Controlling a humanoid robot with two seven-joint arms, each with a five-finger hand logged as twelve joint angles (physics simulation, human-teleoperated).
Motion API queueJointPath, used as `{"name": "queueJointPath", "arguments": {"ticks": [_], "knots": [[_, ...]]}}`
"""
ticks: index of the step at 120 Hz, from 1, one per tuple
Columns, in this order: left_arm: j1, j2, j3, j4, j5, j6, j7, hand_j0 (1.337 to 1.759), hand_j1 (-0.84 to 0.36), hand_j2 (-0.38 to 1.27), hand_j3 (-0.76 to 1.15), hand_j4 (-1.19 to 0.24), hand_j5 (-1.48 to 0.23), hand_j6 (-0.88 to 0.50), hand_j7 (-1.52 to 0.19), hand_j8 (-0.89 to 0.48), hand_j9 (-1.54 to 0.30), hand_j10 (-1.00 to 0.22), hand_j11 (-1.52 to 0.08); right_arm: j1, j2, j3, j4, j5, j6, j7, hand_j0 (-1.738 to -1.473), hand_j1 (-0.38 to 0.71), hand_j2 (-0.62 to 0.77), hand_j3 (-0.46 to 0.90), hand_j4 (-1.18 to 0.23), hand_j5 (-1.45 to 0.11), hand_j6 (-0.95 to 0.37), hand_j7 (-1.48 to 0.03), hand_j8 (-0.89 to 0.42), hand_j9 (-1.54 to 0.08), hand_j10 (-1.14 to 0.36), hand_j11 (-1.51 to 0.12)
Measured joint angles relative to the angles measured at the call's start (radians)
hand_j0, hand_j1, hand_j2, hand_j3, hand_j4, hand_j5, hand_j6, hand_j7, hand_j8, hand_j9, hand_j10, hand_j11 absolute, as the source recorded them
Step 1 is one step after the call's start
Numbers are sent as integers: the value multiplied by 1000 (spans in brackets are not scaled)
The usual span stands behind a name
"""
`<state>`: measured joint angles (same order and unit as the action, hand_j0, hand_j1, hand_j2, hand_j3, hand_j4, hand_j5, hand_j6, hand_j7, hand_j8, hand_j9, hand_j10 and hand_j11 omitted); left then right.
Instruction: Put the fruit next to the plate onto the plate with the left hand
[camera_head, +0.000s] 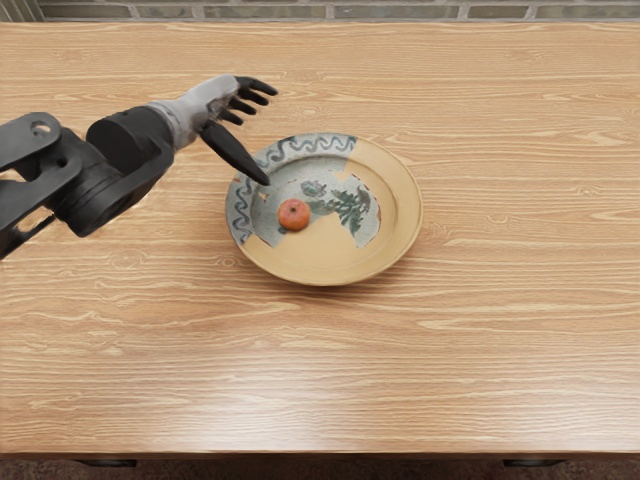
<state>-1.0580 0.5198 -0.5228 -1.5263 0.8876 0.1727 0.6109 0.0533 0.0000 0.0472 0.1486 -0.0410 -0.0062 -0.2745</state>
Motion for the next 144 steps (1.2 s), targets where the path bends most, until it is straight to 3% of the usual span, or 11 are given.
{"name": "queueJointPath", "arguments": {"ticks": [11,28,46,58,74,98,112,144], "knots": [[15,206,-68,-54,-285,-236,0,1658,103,79,0,-218,-286,-203,-284,-201,-284,-219,-284,0,0,2,1,2,0,0,-1658,-349,0,0,0,0,0,0,0,0,0,0],[229,458,-97,-83,-725,-615,0,1658,120,58,0,-200,-259,-193,-258,-192,-258,-200,-257,-7,0,-1,2,2,0,0,-1658,-349,0,0,0,0,0,0,0,0,0,0],[247,583,-108,-90,-1187,-744,0,1658,129,47,0,-188,-244,-184,-243,-184,-243,-188,-243,-14,0,-2,2,1,1,0,-1658,-349,0,0,0,0,0,0,0,0,0,0],[250,654,-112,-91,-1375,-769,0,1658,132,42,0,-182,-238,-180,-238,-180,-238,-183,-238,-16,0,-2,2,2,1,0,-1658,-349,0,0,0,0,0,0,0,0,0,0],[250,687,-111,-95,-1477,-780,0,1658,134,38,0,-176,-233,-175,-233,-175,-233,-177,-233,-16,0,-2,2,2,1,0,-1658,-349,0,0,0,0,0,0,0,0,0,0],[249,684,-110,-107,-1514,-784,0,1658,138,35,0,-169,-227,-168,-227,-169,-227,-171,-227,-16,0,-2,2,2,1,0,-1658,-349,0,0,0,0,0,0,0,0,0,0],[250,716,-109,-109,-1515,-785,0,1658,212,22,0,-107,-147,-106,-147,-106,-147,-109,-147,-17,0,-3,2,2,0,0,-1658,-349,0,0,0,0,0,0,0,0,0,0],[239,656,-106,-123,-1501,-785,0,1658,295,8,0,-37,-57,-36,-57,-37,-57,-39,-57,-22,0,-4,2,1,0,0,-1658,-349,0,0,0,0,0,0,0,0,0,0]]}}
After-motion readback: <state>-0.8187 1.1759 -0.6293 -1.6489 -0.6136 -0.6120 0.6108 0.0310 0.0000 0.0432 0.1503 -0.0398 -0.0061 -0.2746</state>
